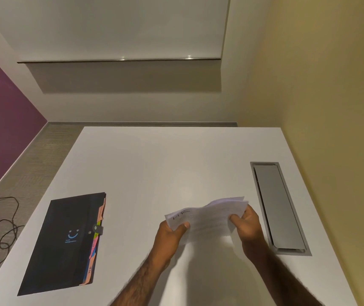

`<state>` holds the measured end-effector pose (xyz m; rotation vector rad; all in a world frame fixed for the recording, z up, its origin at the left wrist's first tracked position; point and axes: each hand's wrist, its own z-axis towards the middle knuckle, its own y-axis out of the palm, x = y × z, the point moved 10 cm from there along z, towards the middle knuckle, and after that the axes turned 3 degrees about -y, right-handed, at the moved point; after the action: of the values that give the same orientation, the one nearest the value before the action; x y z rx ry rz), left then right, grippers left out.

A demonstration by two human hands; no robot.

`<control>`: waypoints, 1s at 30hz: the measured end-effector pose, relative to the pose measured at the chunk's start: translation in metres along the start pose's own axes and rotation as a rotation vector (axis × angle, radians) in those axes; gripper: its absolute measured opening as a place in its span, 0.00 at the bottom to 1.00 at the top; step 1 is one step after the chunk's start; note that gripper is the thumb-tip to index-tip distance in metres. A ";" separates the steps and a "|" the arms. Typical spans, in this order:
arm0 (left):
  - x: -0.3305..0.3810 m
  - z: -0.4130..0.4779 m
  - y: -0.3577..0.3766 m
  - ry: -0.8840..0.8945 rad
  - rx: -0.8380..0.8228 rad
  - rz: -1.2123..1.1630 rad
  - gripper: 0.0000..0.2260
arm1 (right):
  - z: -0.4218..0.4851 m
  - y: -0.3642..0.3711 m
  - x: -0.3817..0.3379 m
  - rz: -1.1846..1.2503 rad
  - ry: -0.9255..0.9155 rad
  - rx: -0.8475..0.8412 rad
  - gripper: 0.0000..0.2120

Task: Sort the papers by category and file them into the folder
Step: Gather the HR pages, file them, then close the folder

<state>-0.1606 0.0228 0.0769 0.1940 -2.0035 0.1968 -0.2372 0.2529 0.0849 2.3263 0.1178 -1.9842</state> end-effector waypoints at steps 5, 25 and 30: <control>-0.001 -0.002 -0.007 0.008 -0.015 -0.001 0.14 | 0.000 -0.001 0.001 0.039 0.036 -0.073 0.20; 0.030 -0.016 -0.006 0.155 0.024 0.026 0.13 | -0.007 0.003 0.005 -0.102 0.064 -0.055 0.13; 0.019 -0.019 0.000 0.121 0.025 0.049 0.11 | -0.013 0.003 0.005 -0.094 0.071 -0.027 0.16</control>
<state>-0.1517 0.0259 0.1027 0.1450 -1.8875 0.2590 -0.2235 0.2511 0.0822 2.4179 0.2614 -1.9279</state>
